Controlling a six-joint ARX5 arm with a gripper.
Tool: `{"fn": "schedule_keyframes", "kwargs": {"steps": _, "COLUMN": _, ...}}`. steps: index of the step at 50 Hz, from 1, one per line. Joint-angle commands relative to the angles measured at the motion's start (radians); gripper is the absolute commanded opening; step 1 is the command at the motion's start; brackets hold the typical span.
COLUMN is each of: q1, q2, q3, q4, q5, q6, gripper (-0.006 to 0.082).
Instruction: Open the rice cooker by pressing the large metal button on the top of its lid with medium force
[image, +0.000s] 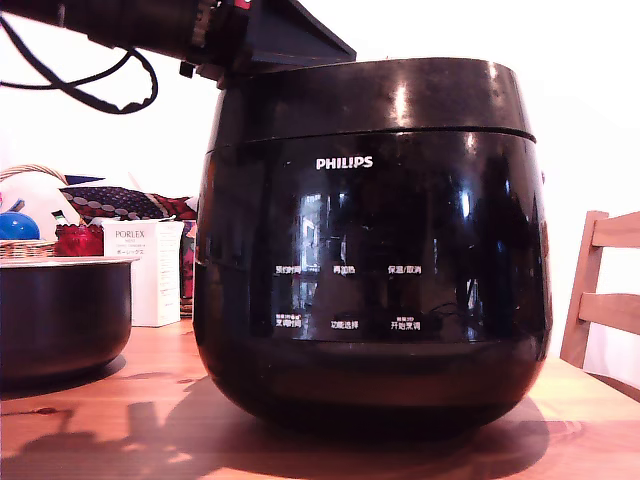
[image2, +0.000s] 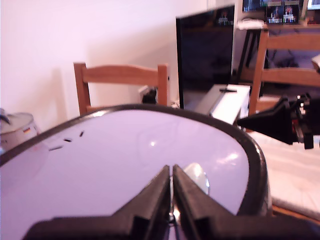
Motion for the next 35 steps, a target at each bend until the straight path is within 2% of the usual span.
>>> {"fn": "schedule_keyframes", "kwargs": {"steps": 1, "q1": -0.016, "q2": 0.014, "q3": -0.002, "q4": -0.039, "q5": 0.001, "q6": 0.031, "gripper": -0.0019}}
{"fn": "schedule_keyframes", "kwargs": {"steps": 17, "q1": -0.029, "q2": 0.032, "q3": 0.002, "q4": -0.211, "q5": -0.093, "q6": 0.045, "gripper": -0.002}}
{"fn": "schedule_keyframes", "kwargs": {"steps": 35, "q1": -0.029, "q2": 0.107, "q3": 0.002, "q4": -0.293, "q5": -0.093, "q6": 0.05, "gripper": -0.002}}
